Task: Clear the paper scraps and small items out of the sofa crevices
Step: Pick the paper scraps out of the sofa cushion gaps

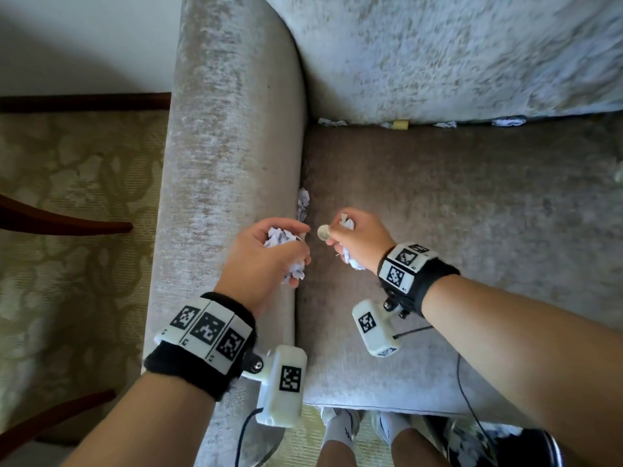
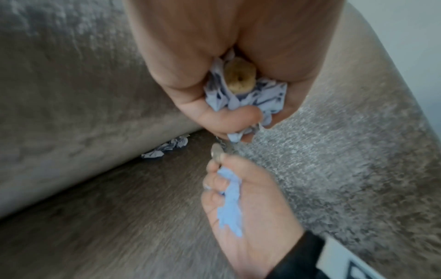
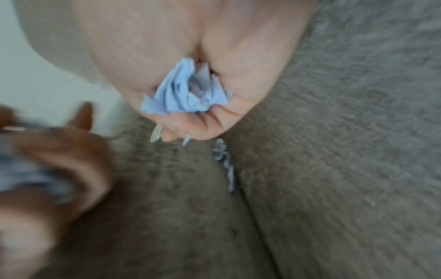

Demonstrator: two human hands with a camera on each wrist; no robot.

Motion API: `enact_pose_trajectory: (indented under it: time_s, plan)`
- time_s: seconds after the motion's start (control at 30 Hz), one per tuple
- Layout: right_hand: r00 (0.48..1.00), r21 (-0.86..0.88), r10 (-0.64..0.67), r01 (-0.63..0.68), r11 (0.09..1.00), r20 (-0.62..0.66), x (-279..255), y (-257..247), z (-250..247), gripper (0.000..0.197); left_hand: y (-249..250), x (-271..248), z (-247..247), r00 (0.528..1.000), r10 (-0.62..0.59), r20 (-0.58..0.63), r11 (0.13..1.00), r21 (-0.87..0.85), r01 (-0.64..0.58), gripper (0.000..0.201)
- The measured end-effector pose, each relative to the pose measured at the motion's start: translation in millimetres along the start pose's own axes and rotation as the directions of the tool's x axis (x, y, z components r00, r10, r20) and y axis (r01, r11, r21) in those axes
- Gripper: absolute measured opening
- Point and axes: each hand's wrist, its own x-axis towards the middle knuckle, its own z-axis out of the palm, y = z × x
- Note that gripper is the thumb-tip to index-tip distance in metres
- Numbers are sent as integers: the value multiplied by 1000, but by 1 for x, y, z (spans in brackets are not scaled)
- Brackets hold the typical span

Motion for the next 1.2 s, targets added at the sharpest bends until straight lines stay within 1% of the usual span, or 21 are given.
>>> enact_pose_trajectory:
  time_s: [0.1, 0.17, 0.23, 0.3, 0.33, 0.4, 0.47, 0.53, 0.67, 0.83, 0.93, 1.0, 1.07, 1.13, 1.2]
  plan:
    - [991, 47, -74, 69, 996, 114, -25, -12, -2, 18, -1, 1, 12, 999, -53, 7, 998, 26, 53, 24]
    - [981, 109, -113, 96, 989, 158, -36, -18, -3, 15, -3, -1, 15, 997, -74, -8, 997, 25, 74, 30]
    - [978, 165, -135, 108, 980, 161, -43, -22, -6, 15, -3, -3, 15, 996, -83, -24, 996, 27, 84, 33]
    - [976, 179, -158, 131, 975, 147, -46, -25, -8, 15, -3, -4, 13, 996, -83, -24, 996, 33, 84, 31]
    - [978, 156, -173, 153, 976, 121, -49, -26, -7, 15, -3, -6, 13, 997, -81, -17, 996, 35, 82, 30]
    - [973, 38, -230, 229, 973, 28, -52, -26, -4, 15, -3, -8, 13, 997, -77, 5, 997, 19, 77, 28]
    - [945, -97, -323, 318, 943, -42, -54, -24, 0, 19, -4, -11, 13, 996, -91, 18, 995, -42, 92, 27]
    - [920, -160, -391, 381, 911, -38, -57, -23, 2, 23, -5, -14, 12, 995, -101, 20, 988, -118, 103, 25]
    - [893, -155, -448, 437, 886, -47, -61, -22, 3, 24, -5, -15, 8, 995, -100, 31, 976, -191, 104, 24]
    - [873, -144, -482, 470, 871, -66, -63, -24, 9, 17, -5, -14, 7, 996, -91, 24, 966, -240, 94, 24]
    - [871, -124, -487, 477, 870, -68, -62, -22, 10, 14, -6, -11, 8, 996, -83, 19, 960, -266, 85, 25]
    - [869, -125, -492, 484, 866, -47, -62, -23, 9, 13, -6, -10, 8, 996, -84, 21, 956, -282, 86, 25]
    - [867, -129, -498, 494, 860, 2, -61, -24, 8, 14, -7, -9, 7, 996, -84, 22, 953, -290, 87, 25]
    - [881, -90, -473, 473, 877, 22, -57, -23, 7, 18, -7, -9, 8, 996, -86, 8, 956, -282, 85, 25]
    - [906, -80, -424, 421, 904, -21, -46, -19, 7, 23, -7, -8, 9, 996, -84, -11, 959, -271, 77, 25]
